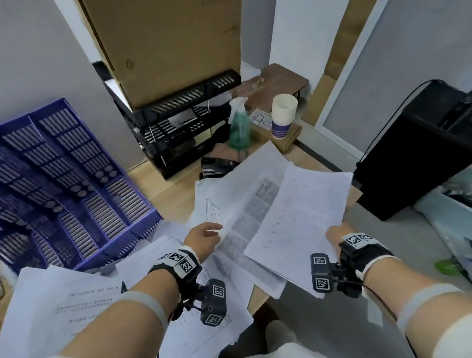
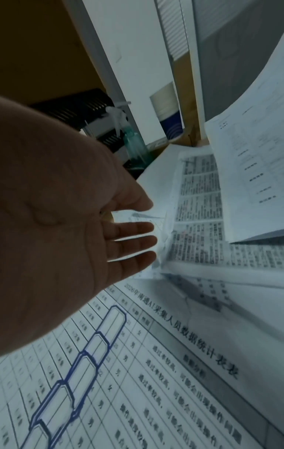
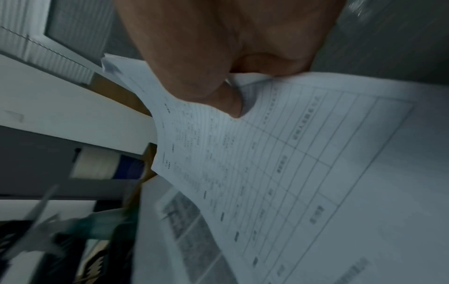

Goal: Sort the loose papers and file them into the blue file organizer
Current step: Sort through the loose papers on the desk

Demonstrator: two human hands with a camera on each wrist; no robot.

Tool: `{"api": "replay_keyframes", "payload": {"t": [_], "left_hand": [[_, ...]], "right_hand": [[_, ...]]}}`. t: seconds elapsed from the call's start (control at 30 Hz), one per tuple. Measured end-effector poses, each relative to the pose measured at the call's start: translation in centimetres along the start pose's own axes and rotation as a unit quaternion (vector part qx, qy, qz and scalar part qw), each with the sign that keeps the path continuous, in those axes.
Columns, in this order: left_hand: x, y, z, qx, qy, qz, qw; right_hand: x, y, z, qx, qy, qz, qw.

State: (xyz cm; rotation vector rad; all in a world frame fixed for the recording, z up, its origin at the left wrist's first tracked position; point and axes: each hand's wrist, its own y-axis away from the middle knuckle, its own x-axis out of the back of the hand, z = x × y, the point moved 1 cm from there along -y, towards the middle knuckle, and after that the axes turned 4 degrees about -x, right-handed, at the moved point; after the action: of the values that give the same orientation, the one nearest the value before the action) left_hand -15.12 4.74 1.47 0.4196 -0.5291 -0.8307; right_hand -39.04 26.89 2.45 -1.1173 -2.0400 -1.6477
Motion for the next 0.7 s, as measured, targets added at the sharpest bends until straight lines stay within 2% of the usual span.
{"api": "replay_keyframes", "payload": {"t": [0.2,0.3,0.43,0.57,0.7], "left_hand": [[-1.6,-2.3,-0.5,0.037,-0.100,-0.009,0.994],[-3.2,-3.5,0.2,0.026,-0.166,-0.017,0.986],[-4.7,-4.7,1.1,0.050,-0.180,-0.024,0.982],[-6.7,-4.5,2.4,-0.014,-0.202,-0.090,0.975],[-8.4,-4.6,3.3,-0.069,-0.154,-0.143,0.975]], "right_hand": [[-1.9,-2.4,1.3,-0.028,0.049,-0.063,0.996],[-2.5,-2.5,1.1,-0.050,0.030,-0.090,0.994],[-3.0,-2.5,0.8,-0.085,-0.029,-0.107,0.990],[-3.4,-4.3,1.1,-0.090,-0.071,-0.105,0.988],[-2.2,-5.6,1.0,-0.092,-0.132,-0.108,0.981]]}}
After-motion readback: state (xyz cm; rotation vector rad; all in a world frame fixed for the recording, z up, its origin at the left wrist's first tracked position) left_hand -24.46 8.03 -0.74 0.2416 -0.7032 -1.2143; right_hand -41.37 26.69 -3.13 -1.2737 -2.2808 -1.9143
